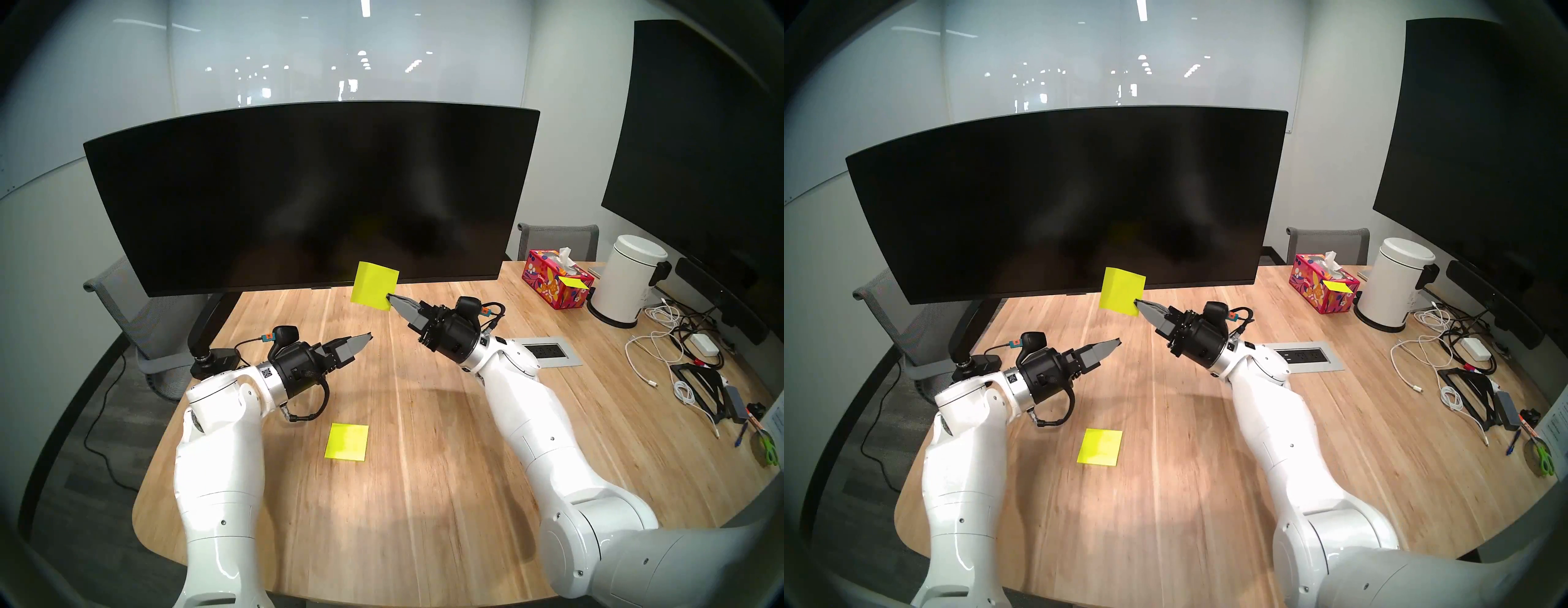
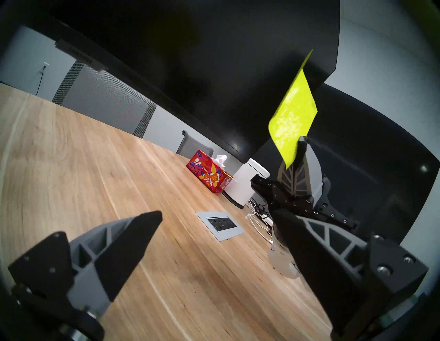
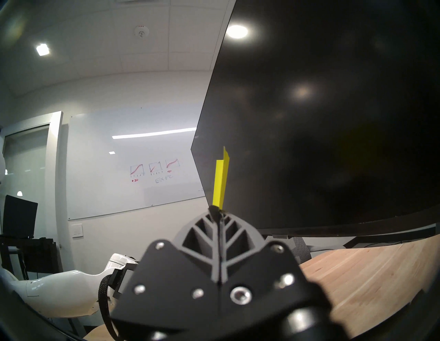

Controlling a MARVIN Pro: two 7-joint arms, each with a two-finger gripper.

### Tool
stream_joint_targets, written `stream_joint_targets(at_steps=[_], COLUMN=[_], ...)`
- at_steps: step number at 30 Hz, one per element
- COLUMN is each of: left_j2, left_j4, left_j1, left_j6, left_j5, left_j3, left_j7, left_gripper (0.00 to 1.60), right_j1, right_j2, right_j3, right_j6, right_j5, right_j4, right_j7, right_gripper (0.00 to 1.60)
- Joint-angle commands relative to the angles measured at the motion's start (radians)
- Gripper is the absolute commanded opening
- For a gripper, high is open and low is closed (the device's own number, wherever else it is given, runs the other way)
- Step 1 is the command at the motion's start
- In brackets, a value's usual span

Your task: Peel one sticky note off the pad and stick it onto the monitor, then press it flat

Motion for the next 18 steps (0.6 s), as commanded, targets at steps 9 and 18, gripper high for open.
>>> stream_joint_targets(at_steps=[9, 18], left_j2=[-0.004, -0.005], left_j4=[-0.019, -0.007], left_j1=[-0.03, -0.039], left_j6=[-0.014, -0.022], left_j5=[-0.045, -0.059], left_j3=[0.002, -0.002], left_j7=[-0.047, -0.076], left_gripper=[1.6, 1.6], right_j1=[0.007, 0.008], right_j2=[-0.027, -0.026], right_j3=[0.006, 0.006], right_j6=[-0.005, -0.002], right_j5=[0.009, 0.008], right_j4=[-0.013, -0.013], right_j7=[-0.008, 0.004], right_gripper=[0.0, 0.0])
